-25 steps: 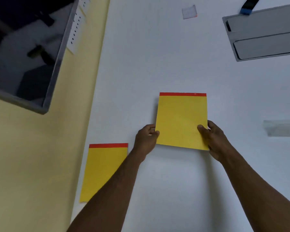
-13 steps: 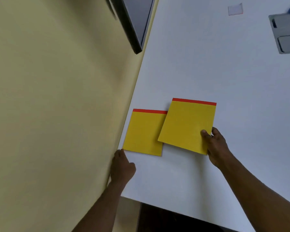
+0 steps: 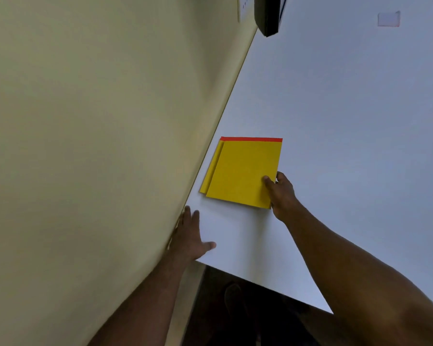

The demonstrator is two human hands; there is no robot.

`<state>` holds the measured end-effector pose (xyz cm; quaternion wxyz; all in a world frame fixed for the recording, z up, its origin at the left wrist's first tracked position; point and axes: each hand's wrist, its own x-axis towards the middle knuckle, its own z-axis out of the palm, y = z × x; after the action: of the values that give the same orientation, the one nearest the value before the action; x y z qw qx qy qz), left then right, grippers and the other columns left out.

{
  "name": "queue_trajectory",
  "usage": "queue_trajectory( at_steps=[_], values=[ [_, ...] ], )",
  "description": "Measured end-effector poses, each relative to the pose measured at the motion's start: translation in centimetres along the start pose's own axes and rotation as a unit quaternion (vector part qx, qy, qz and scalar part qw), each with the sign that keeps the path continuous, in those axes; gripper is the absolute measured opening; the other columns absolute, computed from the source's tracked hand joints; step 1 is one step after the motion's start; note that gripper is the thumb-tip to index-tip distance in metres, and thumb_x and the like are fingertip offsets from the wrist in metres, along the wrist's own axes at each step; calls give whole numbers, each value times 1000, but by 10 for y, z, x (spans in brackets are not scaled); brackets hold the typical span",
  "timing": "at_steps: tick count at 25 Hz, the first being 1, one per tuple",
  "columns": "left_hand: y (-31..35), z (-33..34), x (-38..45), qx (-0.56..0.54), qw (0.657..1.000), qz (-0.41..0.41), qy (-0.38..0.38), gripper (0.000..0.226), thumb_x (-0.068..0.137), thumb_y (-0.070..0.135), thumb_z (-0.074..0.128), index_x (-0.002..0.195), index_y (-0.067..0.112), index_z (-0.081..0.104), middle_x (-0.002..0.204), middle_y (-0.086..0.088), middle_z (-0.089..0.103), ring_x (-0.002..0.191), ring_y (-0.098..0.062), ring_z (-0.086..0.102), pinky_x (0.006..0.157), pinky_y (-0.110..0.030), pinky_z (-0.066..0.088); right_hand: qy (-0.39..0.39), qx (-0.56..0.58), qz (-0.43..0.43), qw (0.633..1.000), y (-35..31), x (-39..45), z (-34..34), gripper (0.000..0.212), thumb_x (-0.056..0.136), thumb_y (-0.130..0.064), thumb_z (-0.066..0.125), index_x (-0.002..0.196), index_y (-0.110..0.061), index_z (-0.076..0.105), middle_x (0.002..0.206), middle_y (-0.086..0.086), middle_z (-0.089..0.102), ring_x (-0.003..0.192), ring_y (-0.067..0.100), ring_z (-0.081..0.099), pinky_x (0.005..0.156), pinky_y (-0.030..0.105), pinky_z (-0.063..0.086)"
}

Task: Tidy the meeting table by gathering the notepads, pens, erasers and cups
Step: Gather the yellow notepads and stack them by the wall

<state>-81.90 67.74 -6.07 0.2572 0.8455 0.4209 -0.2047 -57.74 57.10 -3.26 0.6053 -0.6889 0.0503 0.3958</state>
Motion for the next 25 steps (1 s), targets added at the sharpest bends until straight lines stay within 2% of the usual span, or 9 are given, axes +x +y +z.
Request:
queue_trajectory(
  at_steps=[3,5,8,10,12,15,17,20,25],
  values=[
    [0,2,2,-5,1000,4,10,116,79,57,70,155,17,-7,160,-4,-25,149,-20,-14,121,-38,6,2,-66,-7,998,2,13,13,40,97,-23,56,134,-12,46,136,13,52,119,33,53,100,55,46],
    [-1,1,2,-2,1000,10,13,116,79,58,69,155,17,-7,160,-5,-25,150,-20,-13,121,-38,6,30,-172,-27,984,6,15,17,46,93,-29,61,131,-9,45,132,15,53,117,34,54,98,51,47],
    [0,1,2,11,1000,9,7,116,79,58,68,154,16,-10,159,-6,-27,149,-22,-15,121,-41,8,45,-358,-51,931,13,15,19,63,86,-39,67,133,-4,42,132,18,48,119,36,51,95,44,47],
    [2,1,5,22,1000,5,-10,116,80,59,67,154,15,-11,159,-7,-28,149,-23,-15,121,-44,10,36,-432,-45,900,12,17,21,64,85,-37,69,131,-2,41,131,20,47,119,37,51,91,43,46],
    [3,1,6,32,999,-2,-14,117,80,58,67,154,15,-12,159,-7,-28,149,-24,-15,120,-46,11,40,-454,-48,889,9,18,24,70,81,-36,73,132,-4,38,130,19,44,120,39,49,88,44,46],
    [4,1,6,34,999,-3,-8,117,80,58,67,154,14,-12,159,-8,-27,149,-25,-14,120,-45,10,37,-482,-95,870,13,9,29,114,65,-48,83,147,-10,14,138,19,33,126,40,38,93,52,44],
    [3,1,5,38,999,-1,-9,117,79,58,68,154,13,-11,159,-10,-26,149,-26,-14,120,-44,10,18,-524,-120,843,27,-1,32,134,57,-54,86,151,-19,-2,146,18,23,131,40,31,98,54,42],
    [5,-1,4,50,999,2,-11,117,80,59,66,154,12,-11,159,-11,-25,149,-27,-13,119,-45,10,29,-563,-146,813,43,-7,36,136,56,-53,87,151,-19,-5,147,18,23,131,38,31,101,51,40],
    [8,-4,7,64,998,-5,-27,117,80,60,66,154,11,-11,160,-12,-25,149,-29,-14,120,-45,9,55,-544,-145,824,42,-1,36,128,58,-52,86,150,-12,6,142,16,28,129,35,31,101,48,41]
  ],
)
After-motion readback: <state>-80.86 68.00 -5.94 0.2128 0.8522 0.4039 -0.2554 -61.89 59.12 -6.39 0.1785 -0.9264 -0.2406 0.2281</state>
